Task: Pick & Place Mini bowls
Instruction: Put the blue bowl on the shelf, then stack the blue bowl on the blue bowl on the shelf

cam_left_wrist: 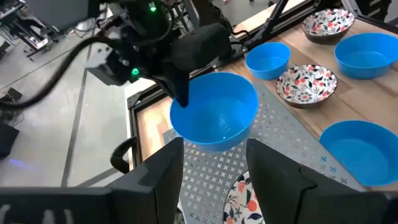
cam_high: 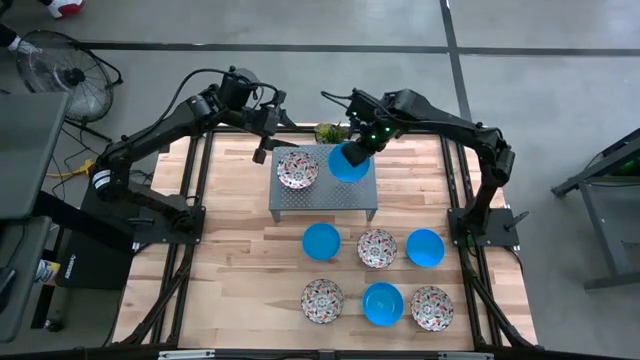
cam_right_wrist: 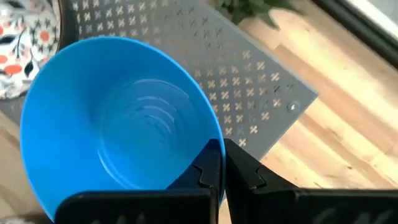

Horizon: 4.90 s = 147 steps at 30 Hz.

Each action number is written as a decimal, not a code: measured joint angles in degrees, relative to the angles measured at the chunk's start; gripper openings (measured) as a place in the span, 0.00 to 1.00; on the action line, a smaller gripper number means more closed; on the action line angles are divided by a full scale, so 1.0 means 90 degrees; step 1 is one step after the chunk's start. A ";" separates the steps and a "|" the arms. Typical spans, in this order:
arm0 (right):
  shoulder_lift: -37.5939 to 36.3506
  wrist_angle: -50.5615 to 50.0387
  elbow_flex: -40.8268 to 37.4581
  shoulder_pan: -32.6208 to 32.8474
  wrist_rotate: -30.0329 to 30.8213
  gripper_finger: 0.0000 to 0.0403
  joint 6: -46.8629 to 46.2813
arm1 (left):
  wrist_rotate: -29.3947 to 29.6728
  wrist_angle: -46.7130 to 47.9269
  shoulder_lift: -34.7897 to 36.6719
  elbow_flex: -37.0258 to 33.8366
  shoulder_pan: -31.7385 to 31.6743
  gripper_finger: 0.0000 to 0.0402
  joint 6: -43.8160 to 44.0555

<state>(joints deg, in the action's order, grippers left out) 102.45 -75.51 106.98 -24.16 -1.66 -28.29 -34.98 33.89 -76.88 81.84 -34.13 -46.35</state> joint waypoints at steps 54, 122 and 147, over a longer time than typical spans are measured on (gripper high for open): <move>-0.0923 0.1568 -0.2195 -0.0036 -0.0218 0.00 -0.0380 | 0.0289 -0.0105 -0.0002 0.0002 0.0002 0.42 0.0355; -0.3294 0.0102 -0.4579 0.2277 -0.0375 0.23 -0.3368 | 0.0270 -0.0087 -0.0005 0.0005 0.0002 0.42 0.0335; -0.3575 0.2217 -0.7062 0.4366 -0.0338 0.23 -0.9063 | 0.0270 -0.0087 -0.0005 0.0005 0.0002 0.42 0.0340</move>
<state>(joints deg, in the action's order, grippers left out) 70.28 -55.56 43.42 15.13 -4.70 -109.86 -32.56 33.10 -76.93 81.89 -34.11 -43.29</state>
